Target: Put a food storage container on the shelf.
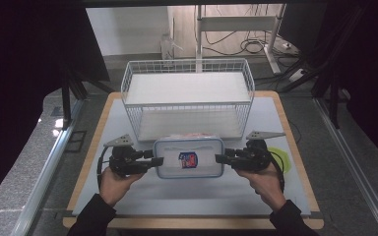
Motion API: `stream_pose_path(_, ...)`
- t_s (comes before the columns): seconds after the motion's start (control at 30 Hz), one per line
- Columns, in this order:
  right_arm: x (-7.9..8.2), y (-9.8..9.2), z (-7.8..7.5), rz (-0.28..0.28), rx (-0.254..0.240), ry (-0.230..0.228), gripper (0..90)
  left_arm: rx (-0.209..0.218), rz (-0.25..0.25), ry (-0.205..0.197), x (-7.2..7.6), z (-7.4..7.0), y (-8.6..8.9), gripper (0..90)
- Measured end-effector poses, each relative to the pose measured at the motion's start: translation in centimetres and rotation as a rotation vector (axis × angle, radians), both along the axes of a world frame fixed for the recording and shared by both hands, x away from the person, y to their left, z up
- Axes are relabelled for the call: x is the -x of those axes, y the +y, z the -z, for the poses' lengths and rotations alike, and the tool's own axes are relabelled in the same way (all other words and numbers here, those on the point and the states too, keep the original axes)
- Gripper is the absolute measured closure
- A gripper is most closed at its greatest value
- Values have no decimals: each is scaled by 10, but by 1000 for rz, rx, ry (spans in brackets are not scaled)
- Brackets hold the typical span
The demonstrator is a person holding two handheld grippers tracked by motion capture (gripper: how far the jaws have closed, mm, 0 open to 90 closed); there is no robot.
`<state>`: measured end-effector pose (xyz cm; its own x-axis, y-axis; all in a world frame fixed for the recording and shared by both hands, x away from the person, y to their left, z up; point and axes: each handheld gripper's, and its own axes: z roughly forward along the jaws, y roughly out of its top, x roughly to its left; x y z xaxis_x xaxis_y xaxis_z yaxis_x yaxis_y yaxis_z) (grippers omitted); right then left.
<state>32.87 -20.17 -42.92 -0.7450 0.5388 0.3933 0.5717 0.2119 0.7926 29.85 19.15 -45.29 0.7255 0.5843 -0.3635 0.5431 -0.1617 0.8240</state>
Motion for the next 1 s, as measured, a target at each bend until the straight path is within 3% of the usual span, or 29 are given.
stream_pose_path(0.73, -32, 5, -51, -4, -63, -42, 547, 8, -22, -65, -25, -64, 8, 510)
stream_pose_path(1.0, -47, 10, -77, 1, -72, -66, 548, 14, -27, -78, -41, -88, 13, 510)
